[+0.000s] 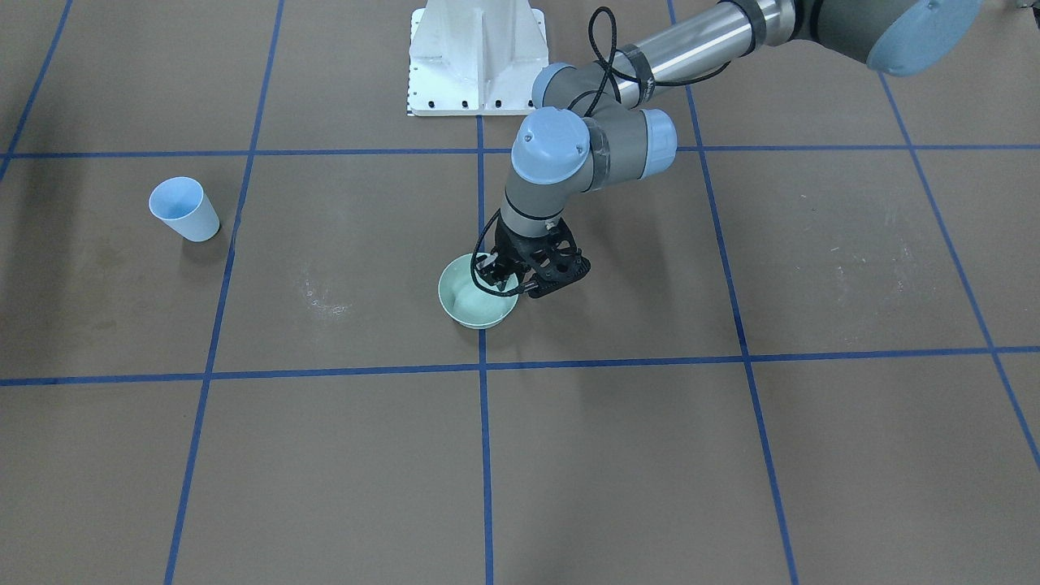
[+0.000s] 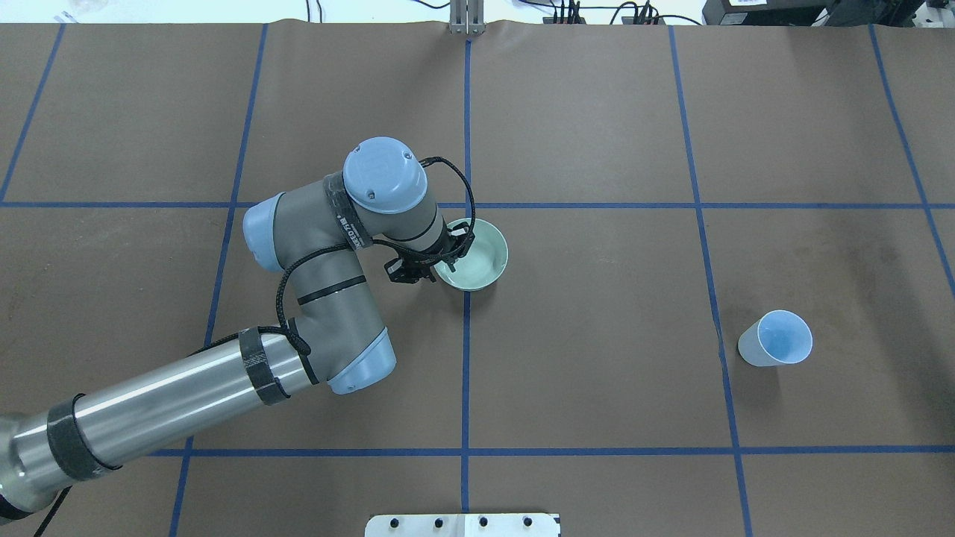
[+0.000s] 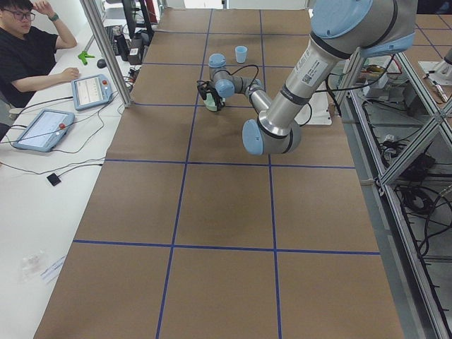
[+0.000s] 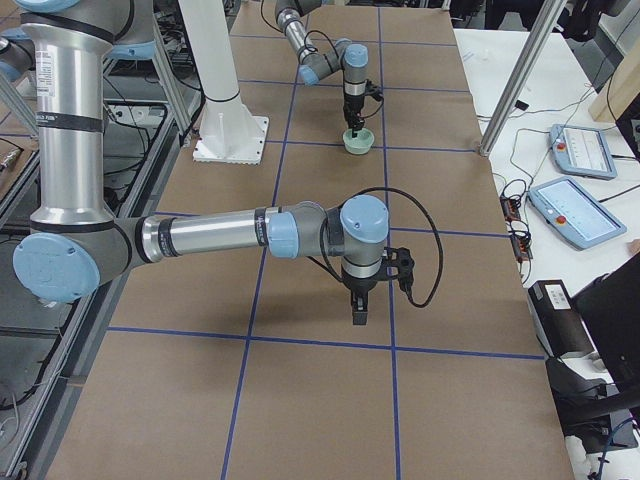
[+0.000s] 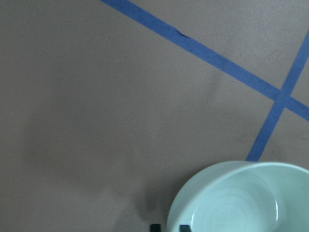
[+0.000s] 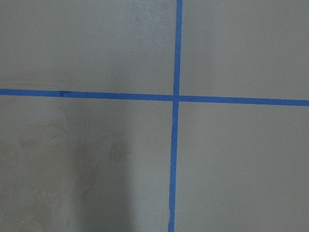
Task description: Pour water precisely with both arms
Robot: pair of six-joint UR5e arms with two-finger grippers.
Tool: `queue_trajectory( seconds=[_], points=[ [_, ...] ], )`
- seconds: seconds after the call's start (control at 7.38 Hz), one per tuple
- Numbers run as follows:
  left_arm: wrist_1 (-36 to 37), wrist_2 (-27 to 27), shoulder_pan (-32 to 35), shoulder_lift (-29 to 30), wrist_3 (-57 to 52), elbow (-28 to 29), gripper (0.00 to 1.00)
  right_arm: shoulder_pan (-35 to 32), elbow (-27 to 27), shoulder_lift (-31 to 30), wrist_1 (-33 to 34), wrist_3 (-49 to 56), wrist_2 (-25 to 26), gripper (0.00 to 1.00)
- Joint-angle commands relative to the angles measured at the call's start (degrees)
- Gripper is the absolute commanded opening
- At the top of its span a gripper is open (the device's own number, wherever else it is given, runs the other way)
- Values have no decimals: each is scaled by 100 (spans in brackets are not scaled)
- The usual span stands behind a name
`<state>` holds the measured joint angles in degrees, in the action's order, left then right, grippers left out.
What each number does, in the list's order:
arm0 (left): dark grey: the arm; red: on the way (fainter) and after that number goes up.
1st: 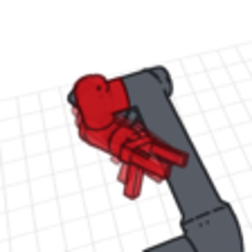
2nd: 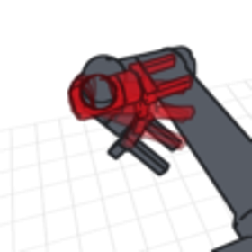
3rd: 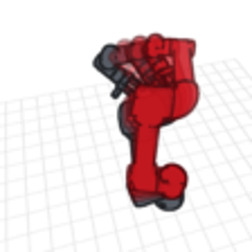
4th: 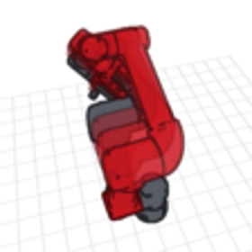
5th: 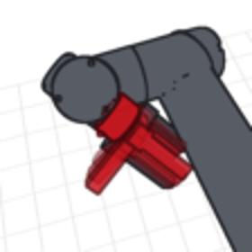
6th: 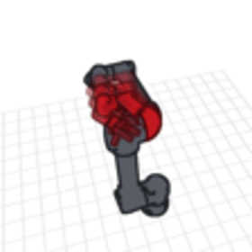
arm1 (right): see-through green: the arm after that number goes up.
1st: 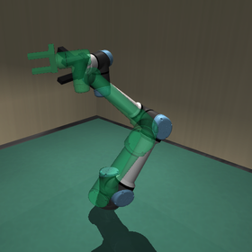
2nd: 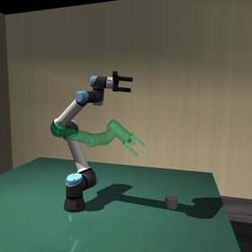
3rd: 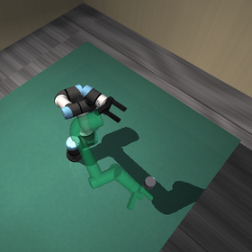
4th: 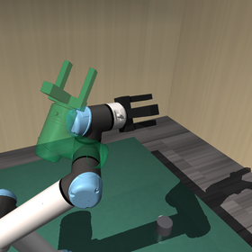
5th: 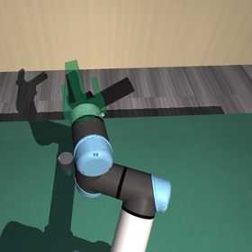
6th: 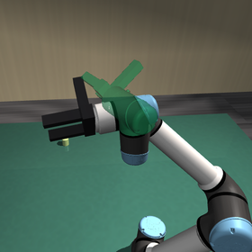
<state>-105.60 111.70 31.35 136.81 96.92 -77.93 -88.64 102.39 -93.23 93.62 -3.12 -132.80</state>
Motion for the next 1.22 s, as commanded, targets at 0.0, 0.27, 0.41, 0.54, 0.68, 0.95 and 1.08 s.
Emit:
queue_trajectory(
  seconds=[0.0,0.27,0.41,0.54,0.68,0.95,1.08],
  points=[
    [83,53,256,-5,-33,-325,100,14,0,242,25,13,26,100],
    [913,692,1018,-23,-389,-1028,100,180,35,561,60,-22,-52,100],
    [1484,739,1231,-23,-810,-1475,100,181,296,421,51,-353,-601,100],
    [2038,748,1355,-23,-1128,-1801,100,181,586,393,60,-1139,-1233,100],
    [2269,740,1444,-23,-1244,-1970,100,242,702,385,69,-1661,-1596,100],
    [2289,740,1523,-162,-1280,-2094,100,933,1682,17,43,-2024,-309,100],
    [2298,748,1515,-294,-1272,-2260,100,1493,2236,-176,34,-2862,371,100]
  ],
)
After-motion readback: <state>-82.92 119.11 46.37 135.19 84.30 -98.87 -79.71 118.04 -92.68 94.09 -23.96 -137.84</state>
